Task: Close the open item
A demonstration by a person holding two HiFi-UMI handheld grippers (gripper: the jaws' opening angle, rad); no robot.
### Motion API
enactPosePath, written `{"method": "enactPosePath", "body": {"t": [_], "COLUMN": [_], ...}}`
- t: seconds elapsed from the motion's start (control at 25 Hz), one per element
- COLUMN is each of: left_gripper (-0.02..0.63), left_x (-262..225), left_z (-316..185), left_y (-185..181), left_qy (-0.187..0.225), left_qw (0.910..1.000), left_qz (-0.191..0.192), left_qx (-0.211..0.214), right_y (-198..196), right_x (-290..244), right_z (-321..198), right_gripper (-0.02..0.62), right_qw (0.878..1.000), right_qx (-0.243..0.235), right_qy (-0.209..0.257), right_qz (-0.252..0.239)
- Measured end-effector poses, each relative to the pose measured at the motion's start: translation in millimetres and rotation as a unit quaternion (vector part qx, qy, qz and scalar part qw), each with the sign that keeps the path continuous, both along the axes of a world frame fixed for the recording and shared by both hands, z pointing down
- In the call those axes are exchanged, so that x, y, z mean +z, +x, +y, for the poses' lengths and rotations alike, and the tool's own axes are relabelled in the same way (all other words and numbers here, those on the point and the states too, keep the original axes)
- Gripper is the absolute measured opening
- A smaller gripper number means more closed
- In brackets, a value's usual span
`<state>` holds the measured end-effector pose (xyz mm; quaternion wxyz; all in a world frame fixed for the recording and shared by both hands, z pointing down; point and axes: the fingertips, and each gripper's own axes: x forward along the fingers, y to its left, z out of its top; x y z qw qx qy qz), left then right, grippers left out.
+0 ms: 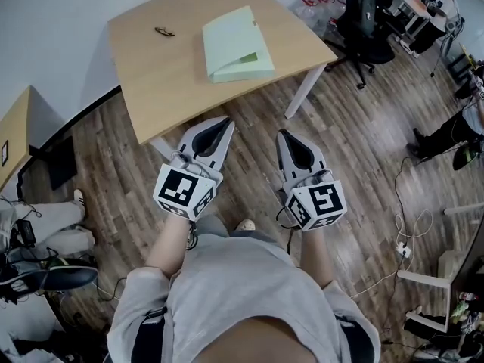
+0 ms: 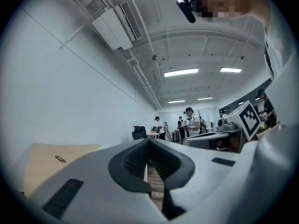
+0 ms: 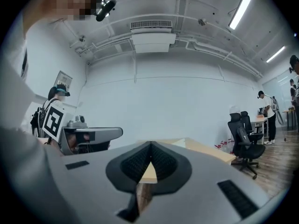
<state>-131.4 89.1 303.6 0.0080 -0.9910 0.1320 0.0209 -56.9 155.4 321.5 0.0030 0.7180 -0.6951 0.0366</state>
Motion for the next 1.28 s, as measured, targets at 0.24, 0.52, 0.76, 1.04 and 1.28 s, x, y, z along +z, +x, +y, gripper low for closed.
{"method": "enactPosePath", "body": {"t": [0.24, 0.52, 0.76, 1.04, 1.28], "left_gripper": [0.012, 0.012, 0.012, 0.012, 0.012], "left_x": [5.1, 7.8, 7.3, 9.2, 8.8], "left_z": [-4.0, -32.3, -72.9, -127.3, -168.0], "left_y": [29.2, 57.7, 81.8, 105.2, 126.0], "left_qy": [-0.001, -0.003, -0.002, -0.004, -0.005], "left_qw": [0.9999, 0.9998, 0.9998, 0.9999, 0.9999], "left_qz": [-0.010, -0.018, -0.019, -0.016, -0.013], "left_qx": [-0.008, -0.010, -0.008, -0.003, 0.008], "right_y": [27.5, 53.8, 77.7, 99.5, 117.5], "right_x": [8.0, 9.8, 11.2, 13.1, 11.0], "right_z": [-6.3, -36.9, -79.4, -134.7, -175.7], "right_gripper": [0.005, 0.005, 0.005, 0.005, 0.005], "right_qw": [1.000, 1.000, 1.000, 1.000, 1.000], "right_qx": [-0.012, -0.018, -0.017, -0.013, -0.005], "right_qy": [-0.004, -0.004, -0.007, -0.010, -0.008], "right_qz": [-0.011, -0.017, -0.018, -0.016, -0.014]}}
